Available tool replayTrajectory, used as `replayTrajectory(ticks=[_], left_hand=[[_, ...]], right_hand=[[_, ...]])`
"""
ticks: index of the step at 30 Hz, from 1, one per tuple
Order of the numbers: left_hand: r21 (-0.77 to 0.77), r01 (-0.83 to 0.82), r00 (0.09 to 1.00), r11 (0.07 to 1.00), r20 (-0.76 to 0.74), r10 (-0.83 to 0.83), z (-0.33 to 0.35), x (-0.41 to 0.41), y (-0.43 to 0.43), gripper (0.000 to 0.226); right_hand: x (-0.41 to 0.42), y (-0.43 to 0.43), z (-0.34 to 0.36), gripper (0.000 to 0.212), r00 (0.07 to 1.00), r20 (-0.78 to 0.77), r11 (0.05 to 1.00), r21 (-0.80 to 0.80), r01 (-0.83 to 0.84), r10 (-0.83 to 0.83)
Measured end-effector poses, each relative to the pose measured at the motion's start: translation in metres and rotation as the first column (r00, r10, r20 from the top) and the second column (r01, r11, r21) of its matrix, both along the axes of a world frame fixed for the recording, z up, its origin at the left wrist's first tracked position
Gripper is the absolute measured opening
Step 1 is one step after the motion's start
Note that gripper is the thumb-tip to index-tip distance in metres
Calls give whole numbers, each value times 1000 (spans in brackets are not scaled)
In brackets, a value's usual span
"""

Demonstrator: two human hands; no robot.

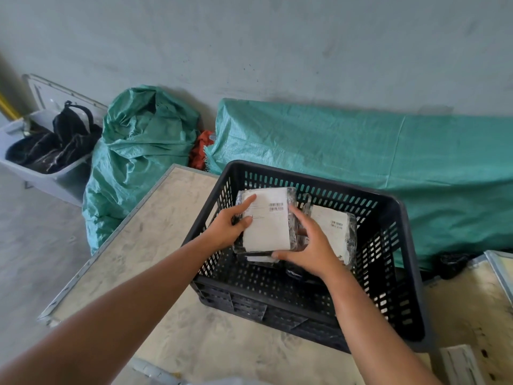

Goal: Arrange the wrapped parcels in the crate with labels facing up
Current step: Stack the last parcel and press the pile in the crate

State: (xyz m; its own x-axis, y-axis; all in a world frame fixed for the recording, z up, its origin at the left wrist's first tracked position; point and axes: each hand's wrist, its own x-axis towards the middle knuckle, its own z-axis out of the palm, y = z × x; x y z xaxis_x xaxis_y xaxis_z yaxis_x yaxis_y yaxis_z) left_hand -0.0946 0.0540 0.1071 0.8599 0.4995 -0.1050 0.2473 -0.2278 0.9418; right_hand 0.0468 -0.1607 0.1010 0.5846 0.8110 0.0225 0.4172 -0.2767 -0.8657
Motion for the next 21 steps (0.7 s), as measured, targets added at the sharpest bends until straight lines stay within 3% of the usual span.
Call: replayTrajectory(ticks=[3,7,10,14,17,21], left_hand=[[-10,-48,999,999,22,48,5,11,5,53],[-32,-34,999,999,27,35,2,19,1,59],[83,17,999,996,-30,-15,1,24,6,89],[241,281,941,929,-257,-218,7,39,19,138],[323,362,906,874,-344,-248,-8,44,21,145],[285,296,926,912,-321,-200,-36,40,21,142]], right_hand=[[-3,4,-4,133,990,122,994,-89,-61,72],[1,14,-5,126,992,128,997,-72,12,-2],[9,23,-3,125,995,103,991,-130,16,-2],[17,34,-1,120,993,73,975,-193,107,-94],[11,39,-7,118,991,91,968,-222,116,-98],[3,44,-10,118,984,161,955,-273,114,-71]])
